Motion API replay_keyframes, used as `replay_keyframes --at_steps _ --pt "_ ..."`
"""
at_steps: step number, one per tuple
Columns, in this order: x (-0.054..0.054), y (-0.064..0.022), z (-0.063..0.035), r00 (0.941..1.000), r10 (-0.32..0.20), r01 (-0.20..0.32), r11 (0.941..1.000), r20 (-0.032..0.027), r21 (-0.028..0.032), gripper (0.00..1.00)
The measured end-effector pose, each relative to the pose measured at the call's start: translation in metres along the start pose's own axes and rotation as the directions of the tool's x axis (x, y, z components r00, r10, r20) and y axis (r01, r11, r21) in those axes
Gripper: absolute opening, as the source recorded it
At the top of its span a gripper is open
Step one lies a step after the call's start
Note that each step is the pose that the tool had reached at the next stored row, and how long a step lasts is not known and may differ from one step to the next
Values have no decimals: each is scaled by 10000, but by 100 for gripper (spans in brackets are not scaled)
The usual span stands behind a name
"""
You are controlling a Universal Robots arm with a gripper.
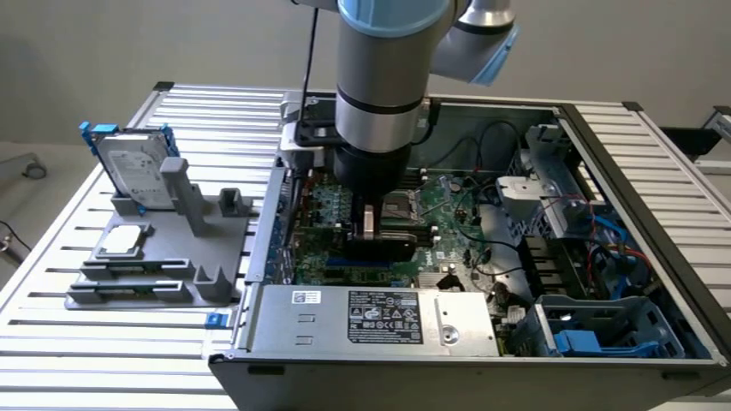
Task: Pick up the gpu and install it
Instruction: 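Insert the gpu into the slot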
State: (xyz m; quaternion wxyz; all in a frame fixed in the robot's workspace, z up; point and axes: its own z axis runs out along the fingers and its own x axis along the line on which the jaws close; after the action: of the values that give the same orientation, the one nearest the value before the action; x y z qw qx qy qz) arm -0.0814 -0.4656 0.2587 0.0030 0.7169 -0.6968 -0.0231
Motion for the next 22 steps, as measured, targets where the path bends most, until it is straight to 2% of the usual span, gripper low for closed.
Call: replay_keyframes --at_steps 14,22 --pt "5 -1 25 10000 -1 1 10000 -1 -2 27" --pt "6 -1 36 10000 0 0 10000 -2 -27 27"
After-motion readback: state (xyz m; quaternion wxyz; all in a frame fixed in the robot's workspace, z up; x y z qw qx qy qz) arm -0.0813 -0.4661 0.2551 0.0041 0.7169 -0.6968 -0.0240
